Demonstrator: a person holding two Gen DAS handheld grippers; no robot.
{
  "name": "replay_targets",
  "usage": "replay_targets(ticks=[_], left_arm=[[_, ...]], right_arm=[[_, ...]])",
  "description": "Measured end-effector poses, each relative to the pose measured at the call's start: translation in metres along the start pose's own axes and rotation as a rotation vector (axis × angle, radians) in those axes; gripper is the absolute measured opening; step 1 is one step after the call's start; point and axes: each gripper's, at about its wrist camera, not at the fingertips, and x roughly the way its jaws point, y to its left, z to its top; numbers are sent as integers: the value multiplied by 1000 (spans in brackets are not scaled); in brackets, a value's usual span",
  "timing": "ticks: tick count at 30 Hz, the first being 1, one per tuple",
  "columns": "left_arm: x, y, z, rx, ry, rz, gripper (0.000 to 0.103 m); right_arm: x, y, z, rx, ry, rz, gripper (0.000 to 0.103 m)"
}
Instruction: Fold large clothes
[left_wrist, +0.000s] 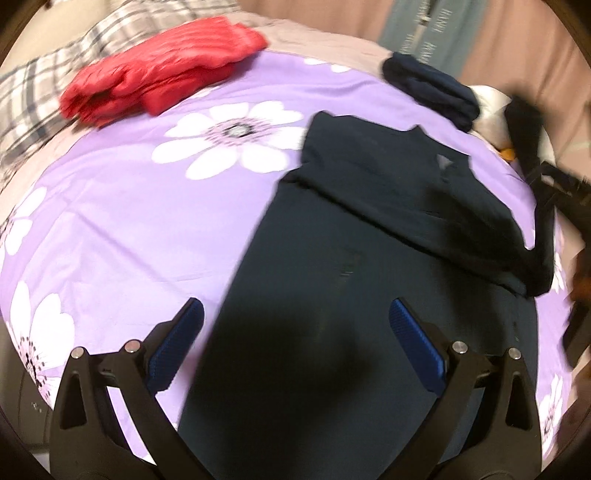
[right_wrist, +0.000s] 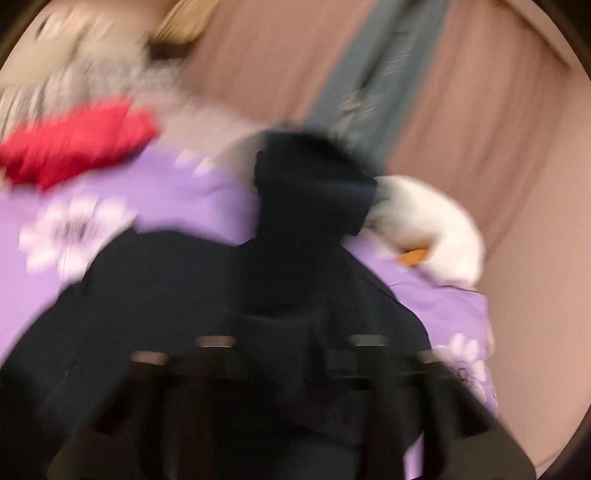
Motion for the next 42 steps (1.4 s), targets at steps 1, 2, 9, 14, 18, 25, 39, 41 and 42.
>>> replay_targets(ticks=[1,2,9,14,18,25,39,41,42], left_arm=[[4,7,1,-17,9,-1,101],[7,14,1,-29,19,-4,101],[35,26,15,-89,70,-168,101],[70,2,56,-114,81,-347,101],[116,-27,91,-202,178,-549,100],[173,-59,119,-282,260,-579,70],[146,-121,170,-48,-19,-646,2],[163,-108,157,-51,44,-610,2],[171,-102,149,-52,75,-592,2]], right_arm=[[13,28,-8,-60,40,30,74],[21,51,-21,-108,73,68,74],[14,61,-89,-73,182,268,74],[3,-17,-127,159,228,296,75],[0,-79,-152,323,242,227,75],[-6,-129,-192,509,246,194,76],[11,-139,-200,583,235,192,77],[13,-138,-202,591,243,199,77],[14,-137,-204,591,253,199,77]])
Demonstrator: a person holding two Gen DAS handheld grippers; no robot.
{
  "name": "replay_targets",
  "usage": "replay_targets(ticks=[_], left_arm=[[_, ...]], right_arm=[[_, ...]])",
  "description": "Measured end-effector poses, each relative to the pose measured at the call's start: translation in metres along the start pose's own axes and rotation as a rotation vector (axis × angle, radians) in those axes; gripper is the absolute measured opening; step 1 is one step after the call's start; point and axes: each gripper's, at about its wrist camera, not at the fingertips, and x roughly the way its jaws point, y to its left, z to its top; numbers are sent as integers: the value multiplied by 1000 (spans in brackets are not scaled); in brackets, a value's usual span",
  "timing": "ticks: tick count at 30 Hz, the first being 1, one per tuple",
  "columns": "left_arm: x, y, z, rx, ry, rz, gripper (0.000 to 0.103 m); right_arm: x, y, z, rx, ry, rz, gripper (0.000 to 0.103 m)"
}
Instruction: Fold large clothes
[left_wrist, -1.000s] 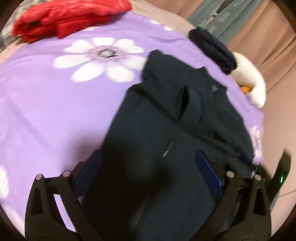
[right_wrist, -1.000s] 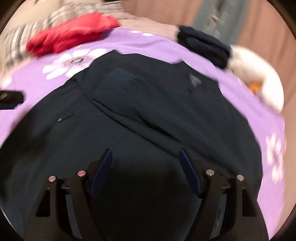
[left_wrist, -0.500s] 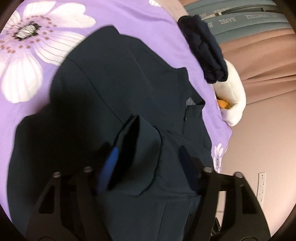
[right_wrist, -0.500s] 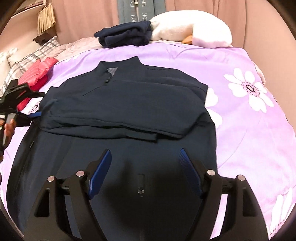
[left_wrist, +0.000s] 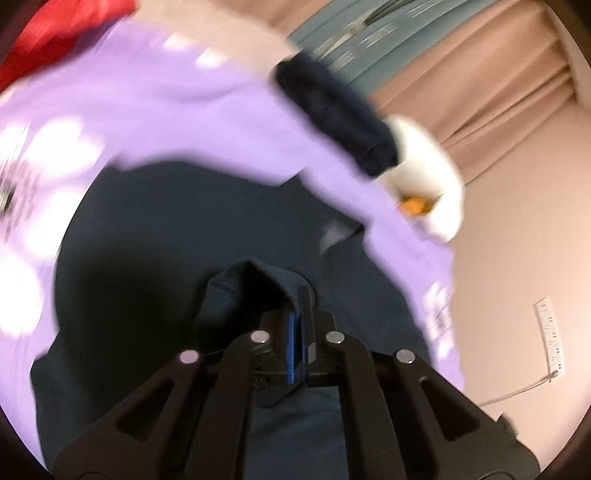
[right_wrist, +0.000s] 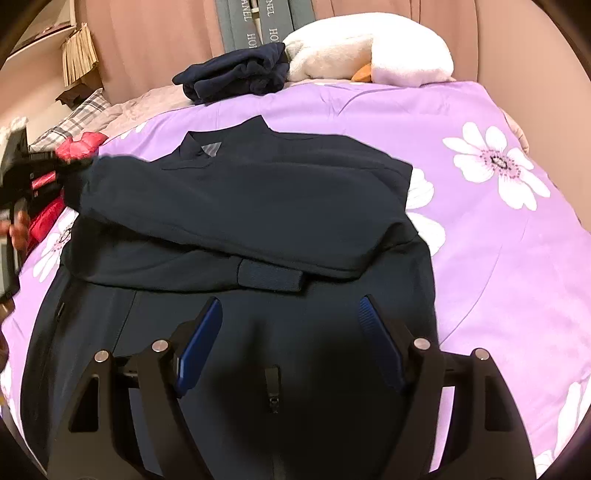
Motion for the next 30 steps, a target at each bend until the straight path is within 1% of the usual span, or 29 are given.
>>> replay_targets(ticks=[1,3,4,5,6,7,8,9,10,11,14,15,17,19,21,23,24,25,26,27,28,30], left_arm=[[3,14,-13,1,41,30,2],[3,33,-34,7,90,79,2],[2,39,-40,2,108,78,4],[0,45,-47,0,130,76,8],[-3,47,-51,6,140,82,13],[-6,48,-53,10,140,87,22],[-12,48,-54,11,139,87,23],[-18,47,-53,19,133,103,26],[-23,46,-51,30,124,125,41],[-30,47,-52,40,110,150,51],[-55,40,-47,82,56,182,52],[-60,33,-45,102,40,178,52],[-60,17,-43,143,33,174,52],[-53,-4,-43,211,33,195,50],[-38,-27,-47,294,40,226,45],[-21,-40,-53,343,63,246,42],[-9,-46,-58,378,81,272,40],[-1,-47,-61,401,93,292,35],[7,-46,-64,419,108,313,34],[14,-43,-67,430,120,339,33],[21,-36,-69,433,135,362,31],[22,-20,-68,402,146,366,29]], right_arm=[[1,0,-2,-1,9,-2,77],[3,-1,-5,-8,22,-6,77],[3,-1,-6,-11,26,-9,77],[3,-1,-6,-12,28,-11,77],[4,-2,-5,-10,29,-12,77],[4,-3,-5,-6,29,-12,77],[4,-4,-3,0,28,-10,77],[3,-4,-1,9,26,-2,77],[2,-4,1,16,22,8,77],[2,-3,5,16,19,17,77],[2,-3,16,9,8,22,77],[3,-3,23,6,2,23,77],[10,-2,39,3,-5,12,77],[19,2,52,-11,-9,-1,77],[31,12,65,-36,-12,-1,77],[46,24,78,-67,-15,3,77],[51,28,82,-81,-15,4,77],[60,34,85,-102,-9,0,77],[69,39,87,-125,8,-2,77],[79,42,88,-148,28,-5,75],[86,42,89,-166,46,-15,72],[106,34,87,-201,95,-81,68]])
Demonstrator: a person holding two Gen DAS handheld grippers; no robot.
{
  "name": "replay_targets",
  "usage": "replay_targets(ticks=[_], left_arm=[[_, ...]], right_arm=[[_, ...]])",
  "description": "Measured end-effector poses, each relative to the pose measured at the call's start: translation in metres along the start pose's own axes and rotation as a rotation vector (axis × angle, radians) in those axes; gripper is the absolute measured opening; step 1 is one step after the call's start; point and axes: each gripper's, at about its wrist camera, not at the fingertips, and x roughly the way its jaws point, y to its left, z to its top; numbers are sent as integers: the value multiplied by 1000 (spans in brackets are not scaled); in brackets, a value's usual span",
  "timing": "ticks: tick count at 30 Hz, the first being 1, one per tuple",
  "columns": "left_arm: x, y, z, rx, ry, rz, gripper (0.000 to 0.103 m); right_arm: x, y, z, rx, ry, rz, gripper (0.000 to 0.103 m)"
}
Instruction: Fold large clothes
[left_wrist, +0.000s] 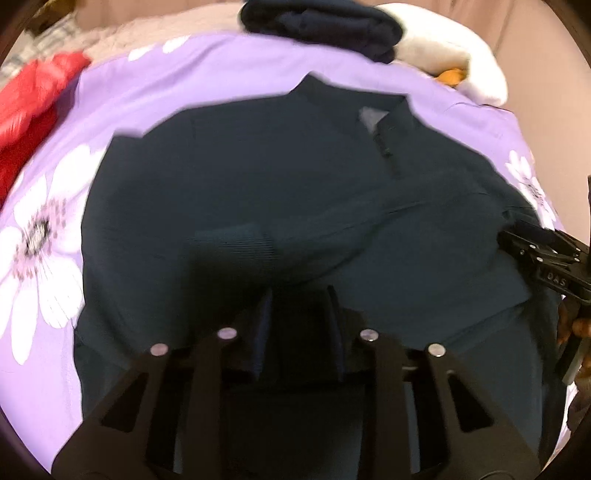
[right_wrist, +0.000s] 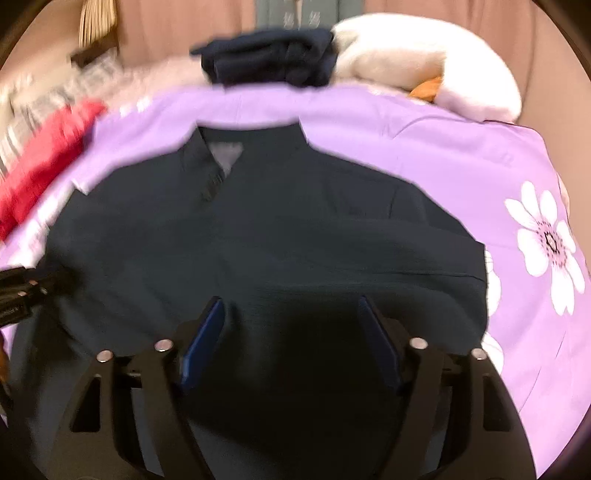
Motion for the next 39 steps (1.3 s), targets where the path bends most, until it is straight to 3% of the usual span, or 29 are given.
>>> replay_targets(ticks=[2,4,5,6,8,12,16,17,18,19,23,29,31,35,39], left_arm=[[-3,18,-2,-55,-14,-68,29],[-7,27,0,-73,-16,-67,29],[-8,30,0,-74,-16,-60,29],[-9,34,0,-82,-13,-56,29],[-13,37,-1,-86,-20,-49,34],[-14,37,-6,-90,-29,-33,40],[-12,33,-9,-68,-36,1,40],[-14,34,-10,-65,-34,28,52],[-17,37,-13,-84,-24,69,71],[-23,41,-16,-102,-32,74,74],[-62,60,-49,-151,-52,61,77],[-112,56,-128,-163,-27,12,84],[-122,40,-152,-135,-22,10,84],[-135,-8,-194,10,-19,78,84],[-131,-36,-218,116,-17,160,84]], right_arm=[[9,-20,-6,33,12,-20,68],[6,-39,-10,98,5,-7,69],[4,-47,-10,129,7,-19,69],[0,-57,-11,159,24,-101,69],[-17,-62,-14,195,-2,-89,69],[-45,-35,-26,102,-76,29,70],[-23,-9,-50,1,-10,-12,71],[-23,-11,-52,21,-29,-4,71],[-26,-13,-51,41,-27,-3,71],[-32,-15,-52,66,-21,-7,71],[-67,-11,-66,75,-52,14,76],[-117,10,-124,58,-33,88,78],[-127,24,-144,41,-12,125,78],[-143,68,-177,-11,9,203,78],[-150,105,-201,-111,20,166,78]])
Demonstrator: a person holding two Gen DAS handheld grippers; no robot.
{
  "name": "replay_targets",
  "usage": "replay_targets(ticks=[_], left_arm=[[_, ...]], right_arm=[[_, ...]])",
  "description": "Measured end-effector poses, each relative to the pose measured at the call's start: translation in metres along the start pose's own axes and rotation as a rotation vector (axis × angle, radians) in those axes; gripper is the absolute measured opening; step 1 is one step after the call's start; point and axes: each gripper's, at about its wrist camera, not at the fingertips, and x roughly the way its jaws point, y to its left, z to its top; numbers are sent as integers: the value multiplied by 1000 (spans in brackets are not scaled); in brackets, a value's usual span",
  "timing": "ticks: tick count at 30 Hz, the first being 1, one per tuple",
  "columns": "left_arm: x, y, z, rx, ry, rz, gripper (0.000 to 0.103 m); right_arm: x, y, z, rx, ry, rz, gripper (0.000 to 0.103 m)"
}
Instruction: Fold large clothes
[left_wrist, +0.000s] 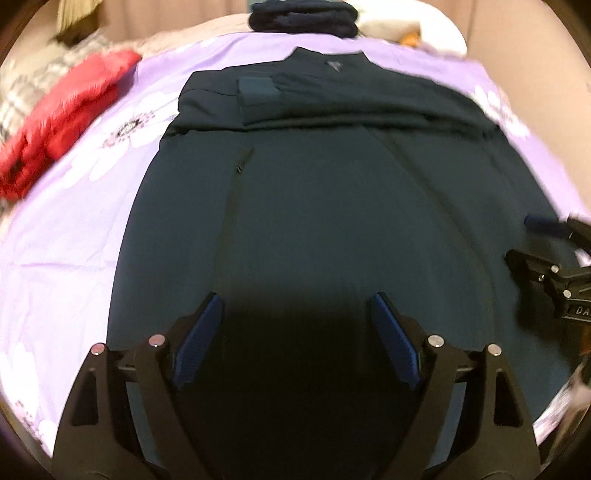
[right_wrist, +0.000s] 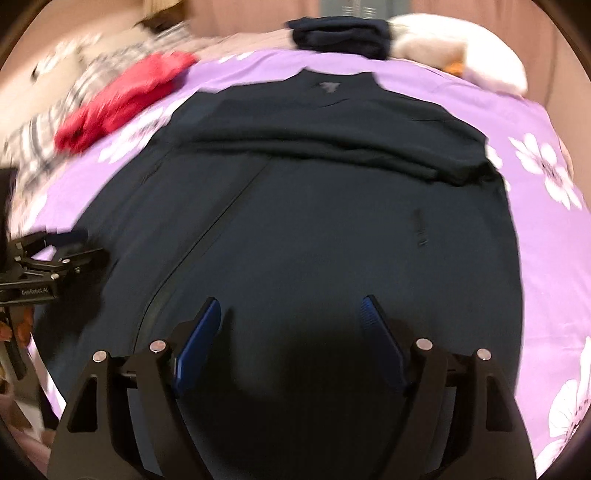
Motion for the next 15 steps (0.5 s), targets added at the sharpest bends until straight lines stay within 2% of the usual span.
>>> replay_targets(ticks=[2,6,9,15], left_arm=[[-1,-3,-12,18,2,32,87],[-11,10,-34,-24,0,11,89],[-21,22,-49,-41,5,8,91],[-56,63,-72,-173,-15,-44,91]], right_arm=[[4,11,-7,-40,6,-37,78],[-6,7,-32,-44,16,-55,85],[-20,-4,-52,-12,26,-54,87],[-54,-33,-80,67,33,-53,87]])
